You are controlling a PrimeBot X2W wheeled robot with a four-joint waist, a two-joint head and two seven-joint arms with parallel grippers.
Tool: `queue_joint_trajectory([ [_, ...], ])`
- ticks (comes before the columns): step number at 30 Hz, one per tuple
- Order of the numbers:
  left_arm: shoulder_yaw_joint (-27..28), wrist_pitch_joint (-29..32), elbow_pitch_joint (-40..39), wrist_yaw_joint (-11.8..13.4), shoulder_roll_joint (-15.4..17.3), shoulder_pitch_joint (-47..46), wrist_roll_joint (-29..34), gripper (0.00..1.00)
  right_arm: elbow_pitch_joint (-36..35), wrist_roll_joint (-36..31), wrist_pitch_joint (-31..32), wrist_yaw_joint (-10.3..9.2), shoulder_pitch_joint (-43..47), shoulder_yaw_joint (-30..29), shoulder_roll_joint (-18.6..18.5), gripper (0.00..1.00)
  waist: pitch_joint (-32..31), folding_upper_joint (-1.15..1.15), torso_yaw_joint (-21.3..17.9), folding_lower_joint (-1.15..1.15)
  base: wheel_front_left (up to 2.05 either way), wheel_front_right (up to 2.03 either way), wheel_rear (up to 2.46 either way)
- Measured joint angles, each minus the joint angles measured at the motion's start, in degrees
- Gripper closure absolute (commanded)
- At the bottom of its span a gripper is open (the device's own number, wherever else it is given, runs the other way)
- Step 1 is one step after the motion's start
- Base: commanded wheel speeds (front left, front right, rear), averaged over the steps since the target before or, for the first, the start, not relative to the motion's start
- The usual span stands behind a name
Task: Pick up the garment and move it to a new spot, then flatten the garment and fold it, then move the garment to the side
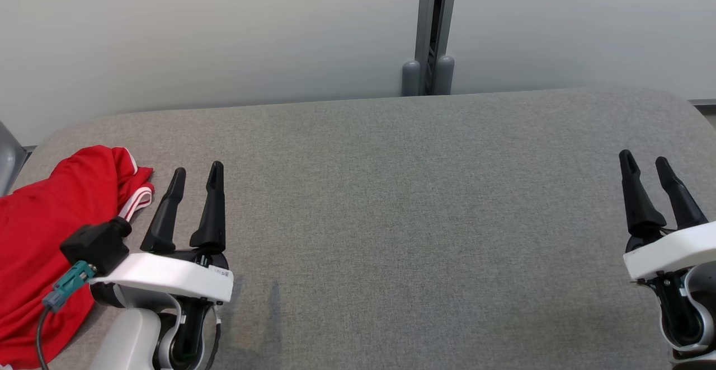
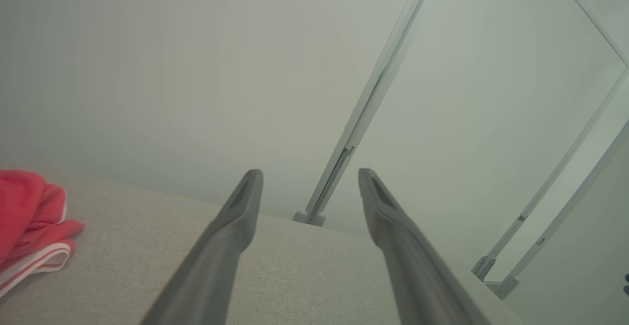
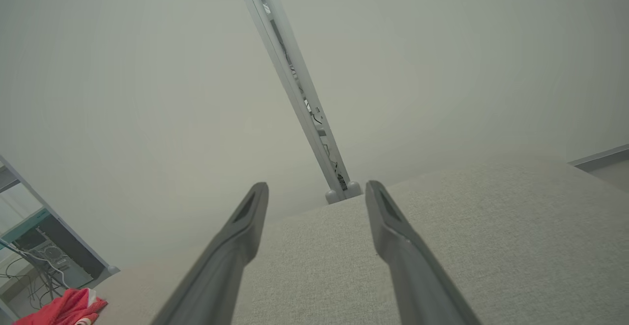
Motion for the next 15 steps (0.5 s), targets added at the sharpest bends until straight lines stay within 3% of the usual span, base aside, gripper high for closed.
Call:
queue_joint_trajectory([
  [15, 0.2, 3.0, -0.1, 2.7, 1.2, 1.0, 8.8, 0.0, -0.8, -9.5, -3.0, 0.0, 2.2, 2.8, 0.7, 0.0, -0.1, 0.0, 0.0, 0.0, 0.0, 0.0, 0.0],
])
